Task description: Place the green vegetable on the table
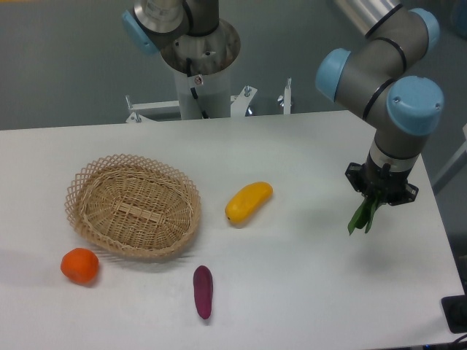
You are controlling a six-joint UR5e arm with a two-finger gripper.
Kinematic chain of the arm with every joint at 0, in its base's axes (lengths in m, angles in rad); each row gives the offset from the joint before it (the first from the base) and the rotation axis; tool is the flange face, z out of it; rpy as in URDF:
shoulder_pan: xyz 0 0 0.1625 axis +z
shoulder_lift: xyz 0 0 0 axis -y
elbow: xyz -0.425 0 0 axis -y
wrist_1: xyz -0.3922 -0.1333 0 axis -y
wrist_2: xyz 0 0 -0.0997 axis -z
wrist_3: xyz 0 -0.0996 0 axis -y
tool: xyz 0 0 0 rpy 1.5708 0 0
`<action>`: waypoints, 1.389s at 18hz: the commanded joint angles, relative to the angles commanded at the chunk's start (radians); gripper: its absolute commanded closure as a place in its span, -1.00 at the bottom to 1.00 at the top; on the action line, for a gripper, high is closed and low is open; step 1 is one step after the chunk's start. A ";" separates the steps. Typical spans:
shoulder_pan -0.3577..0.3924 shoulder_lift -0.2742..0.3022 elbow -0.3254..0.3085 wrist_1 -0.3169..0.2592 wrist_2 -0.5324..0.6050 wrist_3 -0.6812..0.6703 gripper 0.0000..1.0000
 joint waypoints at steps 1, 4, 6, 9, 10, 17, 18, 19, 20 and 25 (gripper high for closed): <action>0.000 0.000 0.000 0.000 0.000 -0.002 0.84; 0.000 0.000 0.000 0.000 -0.002 -0.002 0.84; 0.000 0.000 0.000 0.000 0.000 -0.003 0.84; 0.000 0.000 0.002 0.000 0.000 -0.003 0.84; 0.000 0.000 0.002 0.000 0.000 -0.003 0.84; -0.006 -0.002 -0.008 0.003 0.002 -0.002 0.82; -0.006 0.008 -0.015 0.003 0.002 -0.002 0.79; -0.006 0.018 -0.023 -0.005 -0.001 -0.002 0.78; -0.006 0.040 -0.043 -0.005 -0.006 0.002 0.78; -0.035 0.149 -0.242 0.034 -0.011 0.050 0.80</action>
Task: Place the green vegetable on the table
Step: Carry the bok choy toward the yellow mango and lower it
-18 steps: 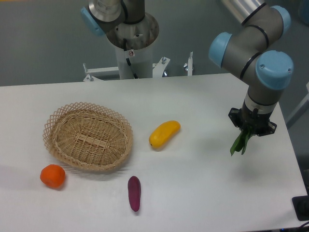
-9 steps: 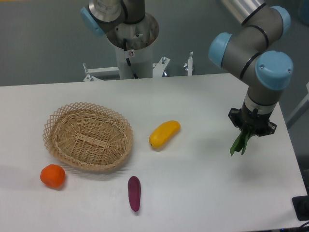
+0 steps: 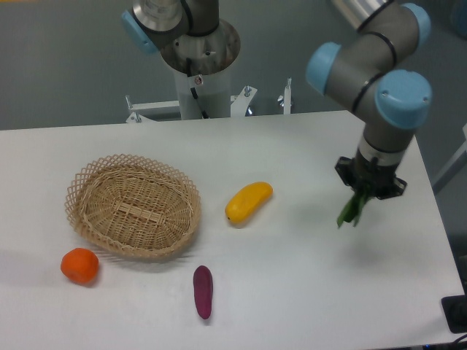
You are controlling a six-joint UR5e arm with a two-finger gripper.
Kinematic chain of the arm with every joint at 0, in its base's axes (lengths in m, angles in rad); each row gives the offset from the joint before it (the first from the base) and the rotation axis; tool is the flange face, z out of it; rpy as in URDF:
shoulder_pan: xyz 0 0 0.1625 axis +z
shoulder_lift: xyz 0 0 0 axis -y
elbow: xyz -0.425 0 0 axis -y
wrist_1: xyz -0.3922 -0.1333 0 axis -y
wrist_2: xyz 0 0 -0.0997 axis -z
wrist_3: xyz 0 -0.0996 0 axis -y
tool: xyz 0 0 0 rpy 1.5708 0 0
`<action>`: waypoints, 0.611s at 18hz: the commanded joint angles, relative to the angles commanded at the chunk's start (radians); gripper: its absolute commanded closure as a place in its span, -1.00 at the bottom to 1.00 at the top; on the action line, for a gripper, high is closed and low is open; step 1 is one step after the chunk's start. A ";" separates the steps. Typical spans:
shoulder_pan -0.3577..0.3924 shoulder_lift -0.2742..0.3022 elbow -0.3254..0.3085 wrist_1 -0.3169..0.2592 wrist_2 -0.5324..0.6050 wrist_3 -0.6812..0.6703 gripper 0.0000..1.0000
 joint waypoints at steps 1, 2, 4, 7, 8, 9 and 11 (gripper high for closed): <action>-0.008 0.029 -0.041 0.009 0.002 0.020 0.80; -0.015 0.061 -0.083 0.011 -0.002 0.026 0.80; -0.038 0.100 -0.144 0.011 -0.012 0.034 0.80; -0.066 0.150 -0.224 0.012 -0.057 0.094 0.80; -0.077 0.164 -0.246 0.012 -0.067 0.114 0.80; -0.092 0.172 -0.263 0.012 -0.074 0.121 0.78; -0.127 0.174 -0.280 0.011 -0.086 0.128 0.71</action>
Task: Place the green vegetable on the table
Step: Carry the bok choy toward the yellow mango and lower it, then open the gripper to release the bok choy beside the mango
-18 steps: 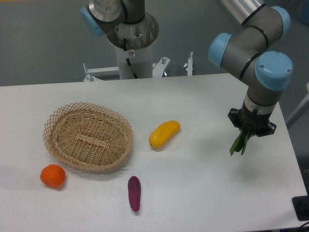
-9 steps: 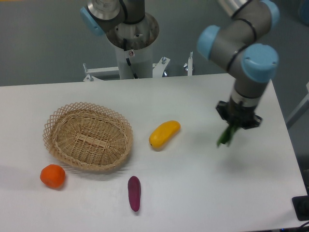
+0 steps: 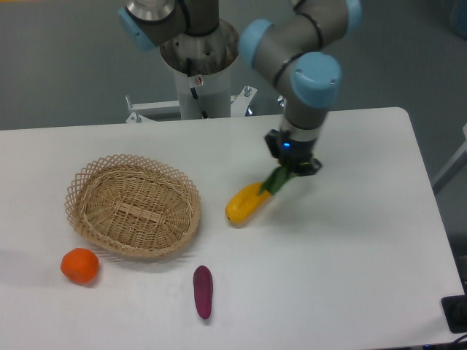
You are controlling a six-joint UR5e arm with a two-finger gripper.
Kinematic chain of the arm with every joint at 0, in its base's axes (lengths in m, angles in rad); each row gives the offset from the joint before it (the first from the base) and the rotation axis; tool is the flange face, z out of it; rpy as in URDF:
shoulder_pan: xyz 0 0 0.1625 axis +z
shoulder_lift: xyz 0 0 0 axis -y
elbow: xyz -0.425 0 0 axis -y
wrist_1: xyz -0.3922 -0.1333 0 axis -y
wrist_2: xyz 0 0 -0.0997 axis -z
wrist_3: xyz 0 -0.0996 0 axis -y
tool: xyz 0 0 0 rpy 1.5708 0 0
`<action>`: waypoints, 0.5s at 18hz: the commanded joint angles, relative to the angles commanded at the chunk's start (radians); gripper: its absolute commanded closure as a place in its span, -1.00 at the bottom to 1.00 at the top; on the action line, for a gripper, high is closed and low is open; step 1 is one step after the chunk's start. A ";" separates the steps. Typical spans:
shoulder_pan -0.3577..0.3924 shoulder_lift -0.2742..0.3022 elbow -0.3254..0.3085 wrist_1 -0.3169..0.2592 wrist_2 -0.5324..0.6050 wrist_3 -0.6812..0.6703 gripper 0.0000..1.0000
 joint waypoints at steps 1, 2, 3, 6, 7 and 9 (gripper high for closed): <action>-0.012 0.000 -0.008 0.000 -0.003 0.005 0.61; -0.028 -0.002 -0.017 0.000 -0.003 0.005 0.60; -0.035 0.000 -0.026 0.002 -0.002 0.006 0.54; -0.034 -0.002 -0.046 0.002 0.006 0.083 0.49; -0.031 -0.003 -0.048 0.002 0.006 0.110 0.32; -0.020 -0.006 -0.051 0.002 0.006 0.147 -0.17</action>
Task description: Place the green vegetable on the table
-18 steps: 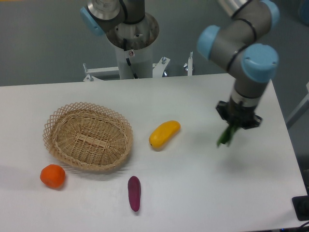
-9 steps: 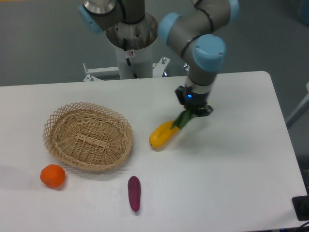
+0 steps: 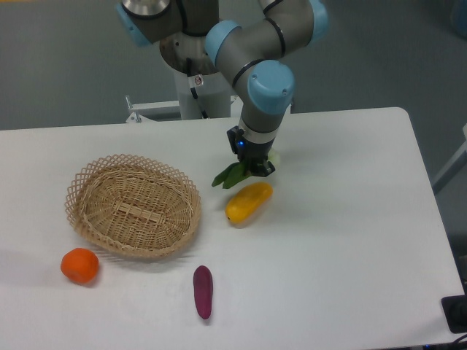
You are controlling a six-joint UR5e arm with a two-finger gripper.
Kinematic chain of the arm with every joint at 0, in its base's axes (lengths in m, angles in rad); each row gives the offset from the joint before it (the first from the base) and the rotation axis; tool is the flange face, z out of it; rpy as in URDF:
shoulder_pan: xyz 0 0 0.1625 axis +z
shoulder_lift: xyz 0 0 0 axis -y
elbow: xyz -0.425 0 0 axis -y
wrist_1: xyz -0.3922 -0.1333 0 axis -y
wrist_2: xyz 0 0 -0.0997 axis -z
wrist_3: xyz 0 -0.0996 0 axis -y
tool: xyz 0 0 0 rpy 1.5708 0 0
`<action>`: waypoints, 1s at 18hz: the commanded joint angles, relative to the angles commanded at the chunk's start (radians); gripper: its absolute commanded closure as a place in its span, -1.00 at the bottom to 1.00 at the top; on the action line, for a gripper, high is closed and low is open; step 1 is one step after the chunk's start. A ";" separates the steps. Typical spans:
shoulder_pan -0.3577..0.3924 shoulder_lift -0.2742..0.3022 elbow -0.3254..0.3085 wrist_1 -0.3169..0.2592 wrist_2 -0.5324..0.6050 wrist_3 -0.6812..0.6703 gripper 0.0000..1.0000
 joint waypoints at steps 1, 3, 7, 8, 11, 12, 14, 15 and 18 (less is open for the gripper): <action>0.002 0.000 0.003 0.000 0.002 0.009 -0.48; 0.002 0.002 0.003 0.008 0.002 0.009 -0.88; 0.014 0.002 0.014 0.048 0.021 0.000 -1.00; 0.017 0.000 0.026 0.048 0.021 -0.006 -1.00; 0.031 -0.023 0.104 0.037 0.025 -0.015 -1.00; 0.041 -0.041 0.135 0.037 0.022 -0.030 -1.00; 0.051 -0.083 0.207 0.037 0.023 -0.073 -1.00; 0.061 -0.103 0.242 0.035 0.025 -0.087 -1.00; 0.089 -0.153 0.326 0.029 0.025 -0.112 -1.00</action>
